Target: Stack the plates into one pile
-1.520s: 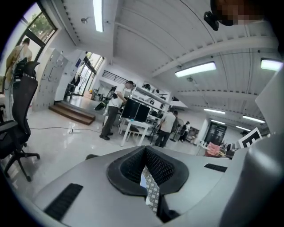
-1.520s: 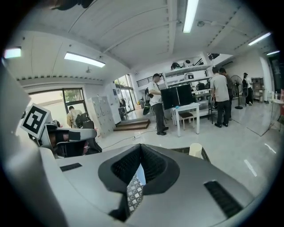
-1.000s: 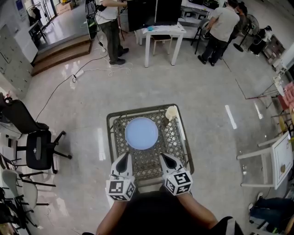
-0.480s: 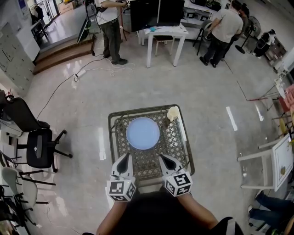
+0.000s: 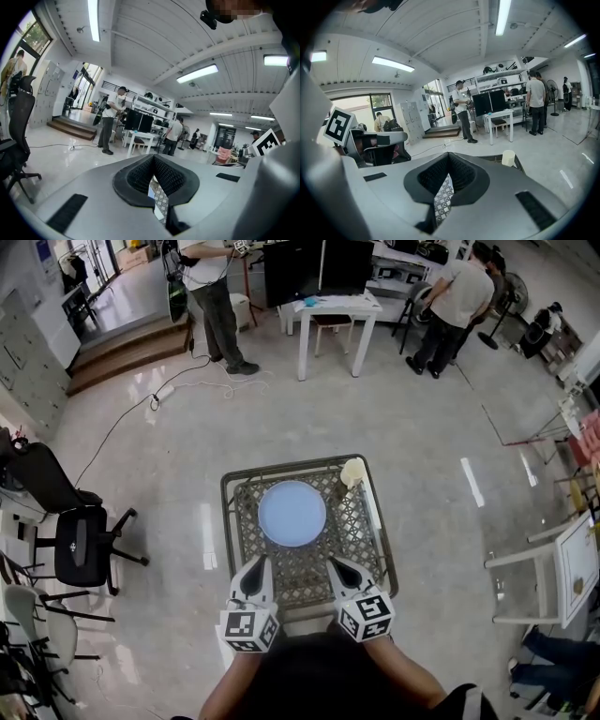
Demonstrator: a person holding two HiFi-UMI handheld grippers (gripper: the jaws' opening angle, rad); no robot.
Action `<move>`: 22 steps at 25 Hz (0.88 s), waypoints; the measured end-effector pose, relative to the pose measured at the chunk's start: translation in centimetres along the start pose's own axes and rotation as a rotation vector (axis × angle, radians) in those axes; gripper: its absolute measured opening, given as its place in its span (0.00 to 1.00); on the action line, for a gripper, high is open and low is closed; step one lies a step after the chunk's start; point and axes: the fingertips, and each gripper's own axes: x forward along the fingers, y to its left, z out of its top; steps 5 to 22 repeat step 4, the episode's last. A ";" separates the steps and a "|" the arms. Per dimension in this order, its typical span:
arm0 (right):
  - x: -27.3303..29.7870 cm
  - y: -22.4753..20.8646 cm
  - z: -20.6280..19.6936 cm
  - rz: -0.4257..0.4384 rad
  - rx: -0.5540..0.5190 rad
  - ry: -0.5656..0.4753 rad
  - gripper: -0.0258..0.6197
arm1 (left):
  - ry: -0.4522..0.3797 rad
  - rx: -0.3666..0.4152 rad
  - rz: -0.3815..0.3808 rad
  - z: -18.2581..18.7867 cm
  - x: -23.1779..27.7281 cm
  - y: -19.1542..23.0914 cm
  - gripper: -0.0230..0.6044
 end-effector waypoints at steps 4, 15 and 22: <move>0.0 0.2 0.2 -0.010 0.009 -0.001 0.05 | 0.000 -0.006 -0.009 0.3 -0.3 0.1 0.06; 0.0 0.2 0.2 -0.010 0.009 -0.001 0.05 | 0.000 -0.006 -0.009 0.3 -0.3 0.1 0.06; 0.0 0.2 0.2 -0.010 0.009 -0.001 0.05 | 0.000 -0.006 -0.009 0.3 -0.3 0.1 0.06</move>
